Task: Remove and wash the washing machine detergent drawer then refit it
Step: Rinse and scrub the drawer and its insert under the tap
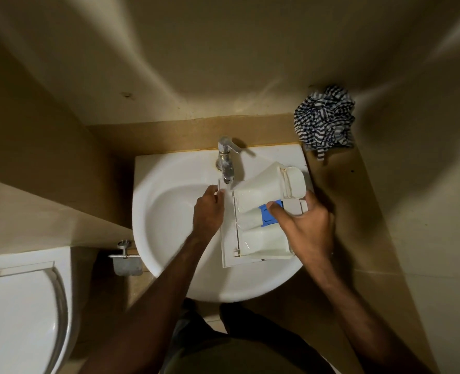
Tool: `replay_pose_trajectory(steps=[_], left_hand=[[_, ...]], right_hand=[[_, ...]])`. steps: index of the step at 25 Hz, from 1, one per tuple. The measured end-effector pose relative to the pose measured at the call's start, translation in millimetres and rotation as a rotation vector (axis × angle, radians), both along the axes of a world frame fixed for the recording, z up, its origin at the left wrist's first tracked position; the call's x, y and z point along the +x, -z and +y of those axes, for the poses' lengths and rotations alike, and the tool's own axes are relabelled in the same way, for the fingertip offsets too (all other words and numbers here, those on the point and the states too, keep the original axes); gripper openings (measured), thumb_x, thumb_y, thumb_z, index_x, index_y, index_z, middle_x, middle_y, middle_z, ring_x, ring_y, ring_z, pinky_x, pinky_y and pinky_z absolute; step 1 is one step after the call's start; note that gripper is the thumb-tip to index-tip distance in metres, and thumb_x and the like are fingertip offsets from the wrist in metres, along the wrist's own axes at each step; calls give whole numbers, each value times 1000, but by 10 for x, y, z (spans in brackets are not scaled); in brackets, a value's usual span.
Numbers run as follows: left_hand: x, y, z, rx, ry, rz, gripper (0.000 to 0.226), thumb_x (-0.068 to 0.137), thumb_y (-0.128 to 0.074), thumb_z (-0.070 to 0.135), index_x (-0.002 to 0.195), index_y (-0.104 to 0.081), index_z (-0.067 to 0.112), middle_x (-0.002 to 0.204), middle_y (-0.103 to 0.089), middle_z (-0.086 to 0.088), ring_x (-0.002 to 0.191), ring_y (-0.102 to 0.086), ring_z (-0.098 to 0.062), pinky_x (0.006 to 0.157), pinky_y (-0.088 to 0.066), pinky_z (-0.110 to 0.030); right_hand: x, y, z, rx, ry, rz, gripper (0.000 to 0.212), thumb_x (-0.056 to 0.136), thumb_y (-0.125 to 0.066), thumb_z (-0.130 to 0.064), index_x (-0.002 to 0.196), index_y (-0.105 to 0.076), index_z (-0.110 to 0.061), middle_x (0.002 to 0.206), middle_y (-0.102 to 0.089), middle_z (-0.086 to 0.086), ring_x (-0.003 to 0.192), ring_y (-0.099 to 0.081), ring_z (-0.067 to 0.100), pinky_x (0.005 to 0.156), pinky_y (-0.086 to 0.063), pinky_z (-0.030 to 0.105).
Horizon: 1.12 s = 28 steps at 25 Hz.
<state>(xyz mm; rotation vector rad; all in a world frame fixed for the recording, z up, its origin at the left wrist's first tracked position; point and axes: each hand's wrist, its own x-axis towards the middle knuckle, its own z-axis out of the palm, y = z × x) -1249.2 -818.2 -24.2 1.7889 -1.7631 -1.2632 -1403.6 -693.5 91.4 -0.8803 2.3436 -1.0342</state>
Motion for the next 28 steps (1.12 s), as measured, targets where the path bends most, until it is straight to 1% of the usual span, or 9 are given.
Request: replay_pose_trajectory(steps=[2, 5, 7, 11, 16, 19, 23, 26, 28], left_hand=[[-91, 2, -159, -12, 51, -169, 39, 112, -40, 32, 116, -61, -1, 111, -71, -27, 107, -64, -48, 86, -49, -47], [-160, -2, -333, 3, 153, -366, 36, 111, -41, 30, 118, -65, 4, 118, -71, -22, 112, -65, -43, 89, -52, -44], [-168, 25, -357, -5, 154, -330, 34, 110, -42, 26, 113, -67, 3, 115, -71, -22, 108, -66, -41, 84, -51, -42], [-184, 57, -321, -15, 94, -235, 32, 110, -43, 21, 111, -66, -2, 114, -71, -25, 107, -64, -44, 89, -51, -46], [-155, 69, -348, -35, 126, -248, 36, 110, -41, 25, 108, -68, 3, 109, -72, -23, 103, -66, -44, 89, -57, -49], [-150, 104, -337, -57, 162, -239, 35, 110, -40, 23, 108, -67, 1, 109, -71, -24, 102, -66, -44, 86, -55, -47], [-64, 134, -428, 96, 300, -131, 28, 109, -46, 25, 112, -58, 0, 106, -69, -23, 94, -70, -44, 85, -60, -54], [-24, 111, -504, 97, 278, -158, 36, 108, -47, 36, 96, -63, 6, 88, -74, -16, 79, -75, -37, 76, -62, -45], [-41, 107, -481, 16, 233, -264, 47, 110, -38, 42, 80, -58, 11, 84, -74, -17, 81, -73, -38, 78, -59, -43]], right_hand=[[23, 1, -7, 20, -27, 37, 50, 73, -85, -46, 116, -71, -25, 97, -76, -14, 90, -72, 11, 82, -63, 37], [35, -44, -53, 142, -16, 42, 69, 61, -70, -64, 118, -63, -24, 100, -73, -8, 93, -70, 20, 81, -61, 41], [34, -83, -150, 247, -2, 2, 79, 56, -64, -69, 120, -56, -22, 105, -69, -5, 99, -67, 24, 85, -60, 45], [113, -140, -426, 154, 55, -73, 90, 69, -75, -69, 143, -47, -26, 137, -63, -3, 126, -60, 24, 103, -51, 43], [69, -95, -449, 198, 29, 7, 69, 76, -66, -57, 136, -51, -27, 112, -70, 2, 105, -65, 30, 93, -56, 46], [-8, -82, -468, 204, 24, -3, 70, 75, -67, -50, 137, -51, -22, 112, -70, 3, 103, -65, 30, 90, -57, 49], [-62, -61, -468, 186, 26, -39, 71, 72, -65, -50, 136, -52, -22, 112, -70, 3, 104, -66, 30, 90, -58, 49], [-46, -45, -462, 199, -2, -8, 72, 72, -64, -51, 137, -50, -25, 112, -70, 3, 104, -64, 29, 91, -57, 47], [32, -46, -452, 191, -21, 25, 72, 71, -62, -54, 137, -50, -27, 111, -70, 2, 100, -61, 25, 89, -55, 42]])
